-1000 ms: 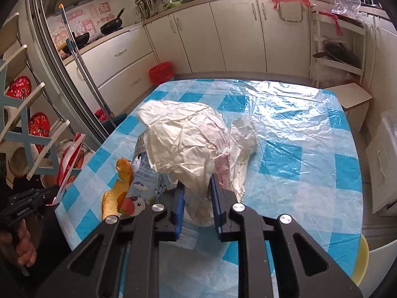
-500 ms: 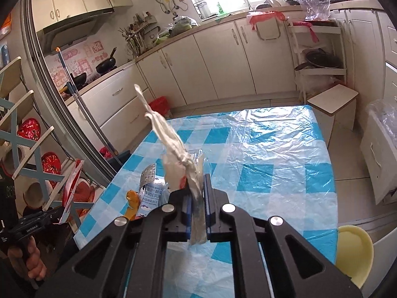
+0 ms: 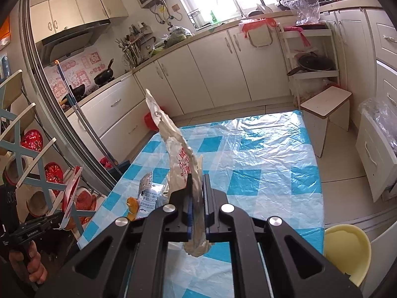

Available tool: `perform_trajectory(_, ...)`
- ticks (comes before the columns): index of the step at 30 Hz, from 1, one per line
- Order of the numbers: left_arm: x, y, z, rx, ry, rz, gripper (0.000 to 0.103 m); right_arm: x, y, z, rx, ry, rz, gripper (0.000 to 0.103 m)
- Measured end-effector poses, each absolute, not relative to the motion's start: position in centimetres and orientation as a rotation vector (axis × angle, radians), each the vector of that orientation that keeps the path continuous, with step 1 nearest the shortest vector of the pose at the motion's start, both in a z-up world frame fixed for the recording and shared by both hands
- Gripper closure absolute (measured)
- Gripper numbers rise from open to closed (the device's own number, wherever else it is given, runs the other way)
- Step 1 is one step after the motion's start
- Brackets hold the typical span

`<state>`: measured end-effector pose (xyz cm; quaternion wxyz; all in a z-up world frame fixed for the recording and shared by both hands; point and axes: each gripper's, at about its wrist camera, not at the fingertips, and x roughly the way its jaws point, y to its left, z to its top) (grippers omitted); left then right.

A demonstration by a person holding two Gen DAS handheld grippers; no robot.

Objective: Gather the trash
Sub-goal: 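Carry both items to the yellow bucket while the right tool opens to drop the bag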

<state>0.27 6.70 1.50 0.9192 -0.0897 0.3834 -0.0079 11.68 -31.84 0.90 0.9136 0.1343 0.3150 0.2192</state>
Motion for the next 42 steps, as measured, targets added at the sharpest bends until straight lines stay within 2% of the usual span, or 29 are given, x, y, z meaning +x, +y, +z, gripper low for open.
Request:
perform_trajectory(23,0.2,4.5,3.3,-0.169,0.761,-0.082,0.102,11.1,-34.3,1.1,0.302,0.628,0.418,0.095)
perform_trajectory(34,1.2,-2.6,3.8,-0.125,0.773,-0.241,0.102,9.3,-39.8,0.9,0.362,0.629,0.302,0.095)
perform_trajectory(42,3.0,-11.0,3.7,-0.092,0.801,-0.413,0.102,8.3,-46.1,-0.9,0.451,0.700,0.050,0.095)
